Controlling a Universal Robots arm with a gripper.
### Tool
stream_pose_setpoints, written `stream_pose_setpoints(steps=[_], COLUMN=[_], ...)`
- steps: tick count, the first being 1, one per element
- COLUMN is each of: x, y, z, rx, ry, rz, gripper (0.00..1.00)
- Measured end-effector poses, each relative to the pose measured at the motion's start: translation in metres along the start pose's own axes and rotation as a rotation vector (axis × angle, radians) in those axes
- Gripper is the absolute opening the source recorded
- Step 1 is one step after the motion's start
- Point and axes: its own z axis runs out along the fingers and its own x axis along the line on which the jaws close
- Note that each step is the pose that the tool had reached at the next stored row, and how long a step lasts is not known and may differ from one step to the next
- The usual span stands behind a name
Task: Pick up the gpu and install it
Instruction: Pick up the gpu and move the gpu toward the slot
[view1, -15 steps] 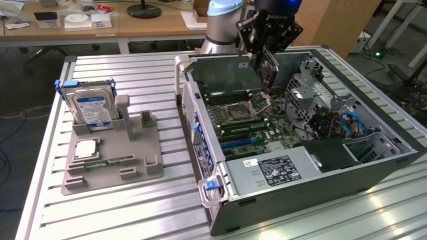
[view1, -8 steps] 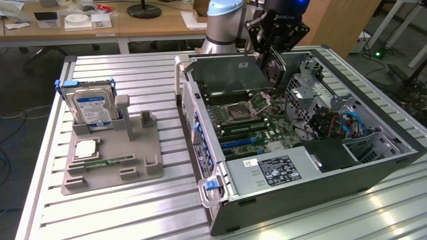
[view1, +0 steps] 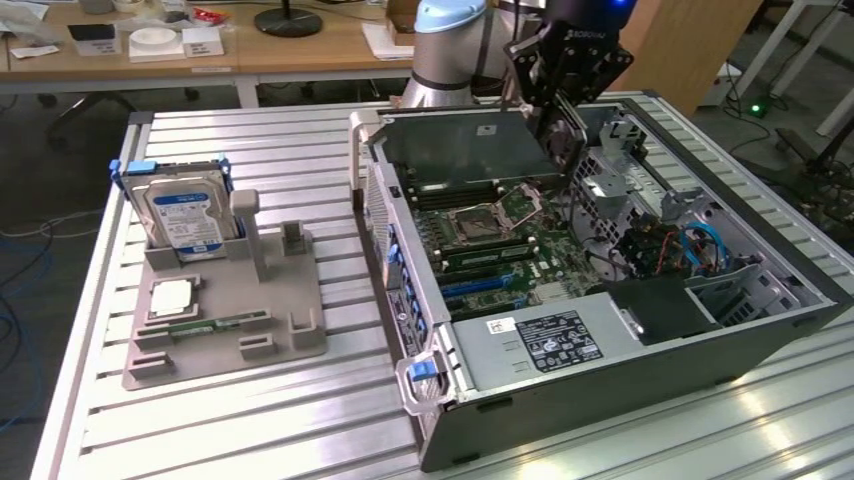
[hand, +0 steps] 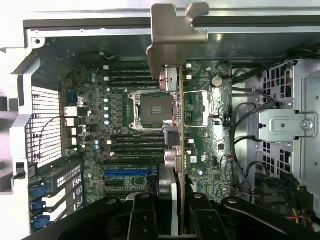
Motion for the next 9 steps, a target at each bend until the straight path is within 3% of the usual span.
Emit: stream_pose_setpoints(steps=[9], x=[-0.008], y=[0.0004], z=[0.0003], rx=[0.0], ry=[0.0], rz=[0.0], gripper=[0.28])
